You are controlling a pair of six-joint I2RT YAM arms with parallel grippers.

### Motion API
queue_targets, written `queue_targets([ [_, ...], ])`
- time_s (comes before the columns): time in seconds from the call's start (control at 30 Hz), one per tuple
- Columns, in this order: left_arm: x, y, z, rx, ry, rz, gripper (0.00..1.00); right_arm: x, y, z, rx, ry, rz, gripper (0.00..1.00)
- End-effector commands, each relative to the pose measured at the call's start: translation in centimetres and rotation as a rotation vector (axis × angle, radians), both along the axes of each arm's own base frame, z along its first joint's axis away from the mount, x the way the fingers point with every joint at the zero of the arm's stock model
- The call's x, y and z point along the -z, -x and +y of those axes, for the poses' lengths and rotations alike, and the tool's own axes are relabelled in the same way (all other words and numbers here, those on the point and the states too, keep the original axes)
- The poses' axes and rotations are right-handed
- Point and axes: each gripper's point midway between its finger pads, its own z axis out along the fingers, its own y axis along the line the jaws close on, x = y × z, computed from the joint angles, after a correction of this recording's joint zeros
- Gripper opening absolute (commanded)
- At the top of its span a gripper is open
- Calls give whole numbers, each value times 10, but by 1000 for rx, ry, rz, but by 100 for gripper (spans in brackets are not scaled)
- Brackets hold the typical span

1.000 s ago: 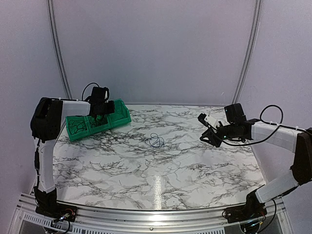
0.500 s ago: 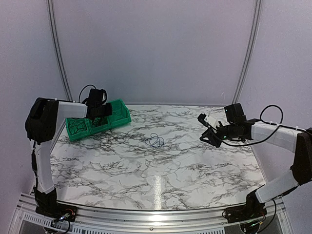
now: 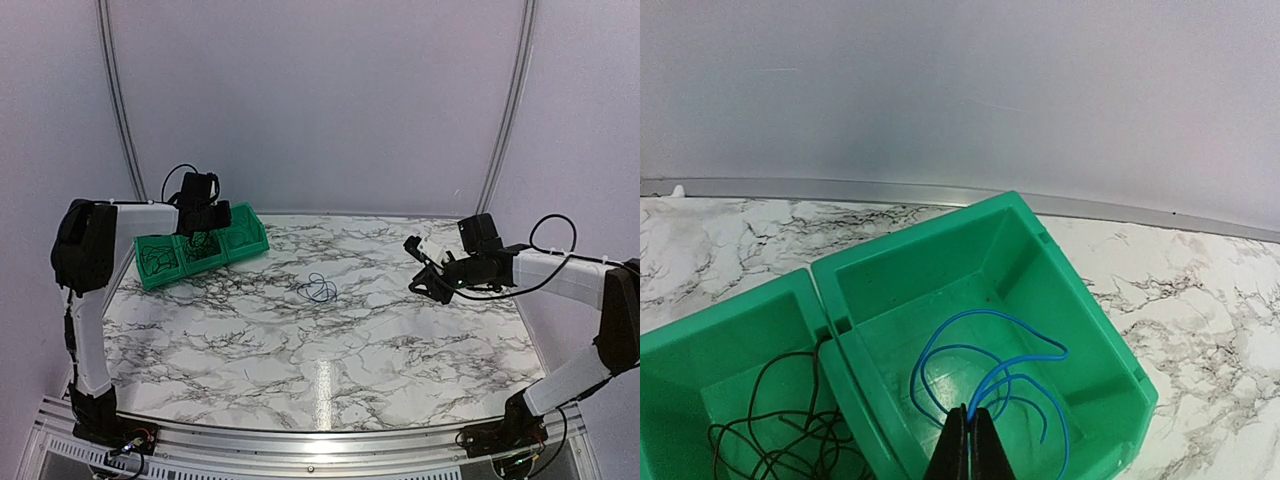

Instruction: Untangle the cables

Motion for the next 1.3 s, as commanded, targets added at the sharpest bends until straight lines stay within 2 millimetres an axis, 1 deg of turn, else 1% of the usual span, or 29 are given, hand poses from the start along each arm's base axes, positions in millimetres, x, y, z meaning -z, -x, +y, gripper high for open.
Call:
queue_targets([
  [0.0, 14, -13, -9, 20, 5, 38, 0, -18, -7, 4, -10, -7, -51, 26],
  [0.2, 27, -26, -18, 36, 24, 65, 0, -17, -7, 3, -7, -5, -51, 26],
  [0.27, 25, -30, -20, 39, 34, 60, 0, -16, -7, 3, -7, -3, -50, 26],
  [0.3, 30, -27, -20, 40, 29, 83, 5, -16, -7, 4, -10, -3, -49, 26],
  [0.37, 27, -26, -18, 31, 21, 90, 18, -16, -7, 4, -10, -3, -47, 26],
  [0.47, 15, -20, -11, 14, -6, 83, 33, -16, -7, 4, -13, -6, -47, 26],
  [0.5, 10, -17, -8, 14, -16, 77, 36, -17, -7, 5, -13, -8, -46, 26],
  [0.63, -16, 4, -4, 42, -33, 53, 43, -17, -6, 6, -20, -13, -42, 26],
  [0.77, -41, 31, -10, 128, -17, 30, 50, -16, -7, 11, -40, -15, -33, 27],
  [0.87, -70, 53, -14, 187, -12, -13, 52, -17, -10, 19, -69, -19, 2, 27],
  [0.9, -84, 63, -14, 203, -12, -41, 52, -21, -12, 24, -82, -27, 11, 28],
  [0.93, -95, 71, -16, 220, -16, -64, 52, -23, -15, 29, -93, -37, 26, 28],
  [1.03, -121, 100, -23, 272, -40, -140, 52, -25, -22, 49, -133, -65, 84, 29],
  [1.1, -136, 122, -29, 307, -41, -209, 53, -24, -25, 67, -162, -75, 131, 30],
  [1.17, -141, 145, -36, 341, -15, -259, 54, -19, -23, 89, -208, -82, 191, 31],
  [1.2, -143, 153, -36, 345, 11, -296, 56, -11, -24, 100, -227, -73, 218, 31],
  [1.23, -128, 163, -32, 328, 30, -284, 63, -8, -25, 110, -243, -67, 231, 31],
  [1.27, -120, 164, -15, 229, 36, -280, 71, -9, -30, 122, -256, -65, 231, 31],
])
